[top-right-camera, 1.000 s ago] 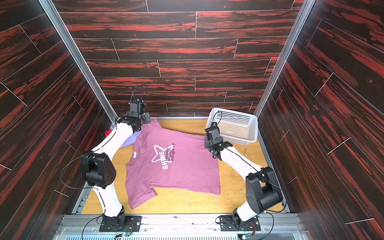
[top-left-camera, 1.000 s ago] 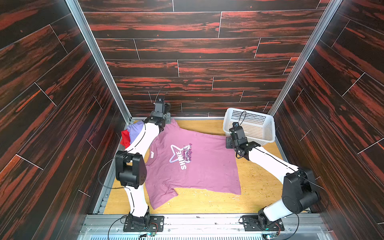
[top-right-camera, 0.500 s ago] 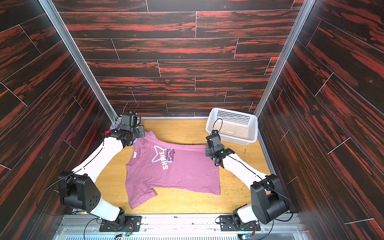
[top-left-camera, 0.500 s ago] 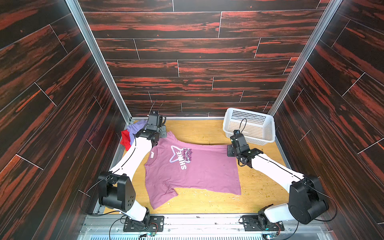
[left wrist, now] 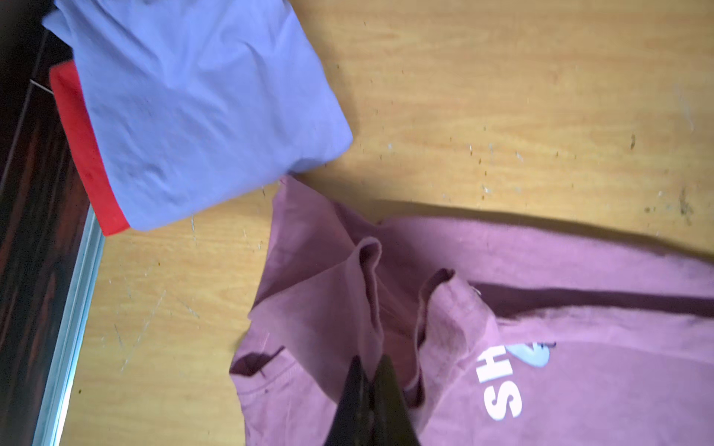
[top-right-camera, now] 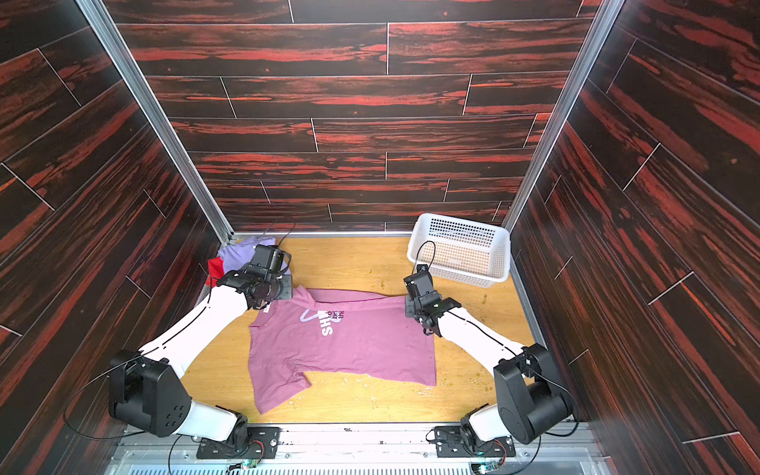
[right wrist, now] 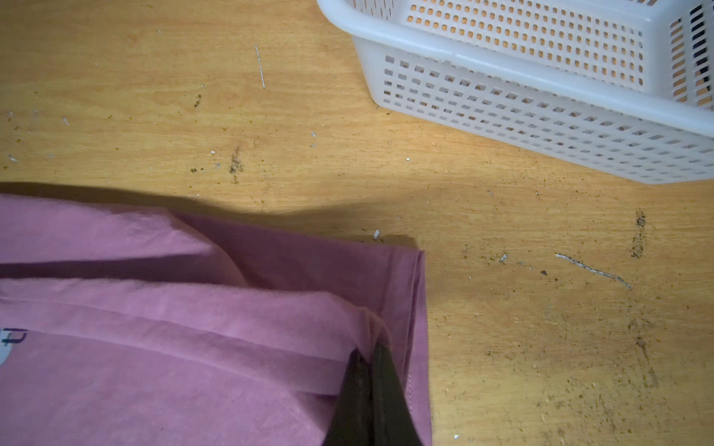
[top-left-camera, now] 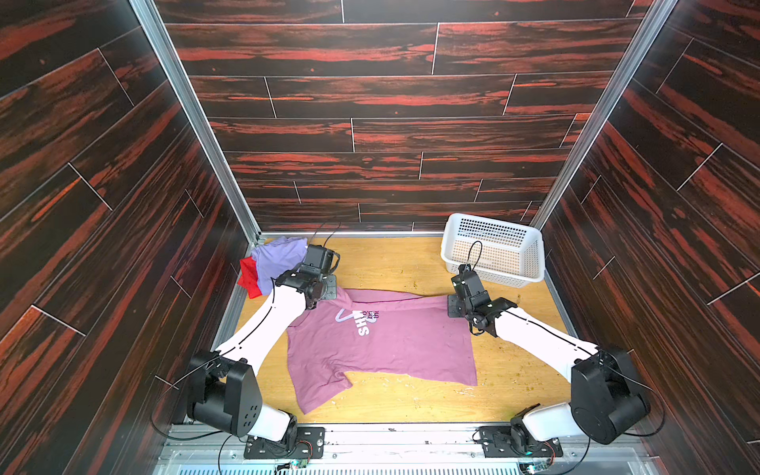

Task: Fold and stack t-shirts
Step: Fold the T-shirt.

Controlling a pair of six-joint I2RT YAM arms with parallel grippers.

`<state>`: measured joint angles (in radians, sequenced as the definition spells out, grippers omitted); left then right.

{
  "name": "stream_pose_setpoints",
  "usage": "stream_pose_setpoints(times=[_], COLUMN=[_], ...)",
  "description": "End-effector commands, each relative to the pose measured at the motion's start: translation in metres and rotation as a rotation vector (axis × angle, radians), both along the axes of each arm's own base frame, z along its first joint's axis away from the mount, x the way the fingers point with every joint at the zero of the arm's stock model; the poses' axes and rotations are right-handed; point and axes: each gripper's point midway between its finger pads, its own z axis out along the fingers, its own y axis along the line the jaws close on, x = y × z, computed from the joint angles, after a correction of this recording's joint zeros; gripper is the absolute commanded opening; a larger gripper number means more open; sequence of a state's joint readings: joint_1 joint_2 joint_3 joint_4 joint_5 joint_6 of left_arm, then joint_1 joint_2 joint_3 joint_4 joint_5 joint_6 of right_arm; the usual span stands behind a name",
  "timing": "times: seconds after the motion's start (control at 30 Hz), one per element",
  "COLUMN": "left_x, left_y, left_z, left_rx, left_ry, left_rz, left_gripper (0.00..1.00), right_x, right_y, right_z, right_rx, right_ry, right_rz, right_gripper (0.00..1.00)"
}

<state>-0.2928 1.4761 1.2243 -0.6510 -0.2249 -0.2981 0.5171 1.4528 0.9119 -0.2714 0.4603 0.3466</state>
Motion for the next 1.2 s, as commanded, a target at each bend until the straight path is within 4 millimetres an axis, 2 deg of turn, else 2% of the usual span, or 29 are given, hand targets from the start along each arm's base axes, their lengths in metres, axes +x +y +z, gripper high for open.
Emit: stream_pose_setpoints(times=[0.0,0.23,0.27,0.3,0.33,0.37,0.43,0.57,0.67,0.77,0.83,0.93,1.03,1.17], left_x=[-0.029,-0.045,-0.049,-0.052,-0.055,-0.056,-0.056,-0.042,-0.024,-0.009,-0.001,-0.002,-0.021,-0.044], left_y=[0.006,0.003,0.005,0.008,0.010,0.011,0.013,0.007,0.001,-0.008,-0.017,-0.032,-0.038,-0.034], left_z=[-0.009,-0.029,-0.033,-0.035,-0.038,-0.039,-0.038,-0.019,-0.006,-0.002,-0.007,-0.023,-0.046,-0.074], left_rx=[0.020,0.020,0.028,0.044,0.057,0.065,0.074,0.043,0.018,-0.019,-0.049,-0.103,-0.117,-0.119], left_ry=[0.079,0.157,0.179,0.195,0.211,0.221,0.220,0.143,0.062,0.024,0.040,0.130,0.285,0.368], left_rz=[0.011,0.003,0.002,0.009,0.017,0.016,0.018,0.016,0.013,-0.002,-0.020,-0.048,-0.067,-0.048], left_gripper=[0.00,0.00,0.01,0.30,0.89,1.00,1.00,1.00,1.00,1.00,0.99,0.90,0.74,0.53], right_x=[-0.010,-0.017,-0.018,-0.020,-0.021,-0.022,-0.022,-0.019,-0.016,-0.014,-0.013,-0.016,-0.019,-0.021], right_y=[-0.005,-0.008,-0.009,-0.009,-0.010,-0.011,-0.010,-0.009,-0.008,-0.007,-0.007,-0.009,-0.009,-0.006], right_z=[-0.014,-0.029,-0.032,-0.034,-0.035,-0.036,-0.036,-0.026,-0.018,-0.014,-0.014,-0.018,-0.023,-0.027], right_rx=[-0.027,-0.040,-0.041,-0.042,-0.045,-0.045,-0.042,-0.033,-0.029,-0.025,-0.030,-0.039,-0.034,-0.023], right_ry=[0.045,0.097,0.104,0.113,0.119,0.122,0.120,0.093,0.069,0.060,0.059,0.067,0.081,0.095], right_rz=[-0.015,-0.033,-0.035,-0.040,-0.041,-0.046,-0.051,-0.059,-0.062,-0.059,-0.060,-0.065,-0.063,-0.050], right_gripper=[0.00,0.00,0.04,0.11,0.17,0.24,0.33,0.52,0.56,0.56,0.55,0.54,0.51,0.47])
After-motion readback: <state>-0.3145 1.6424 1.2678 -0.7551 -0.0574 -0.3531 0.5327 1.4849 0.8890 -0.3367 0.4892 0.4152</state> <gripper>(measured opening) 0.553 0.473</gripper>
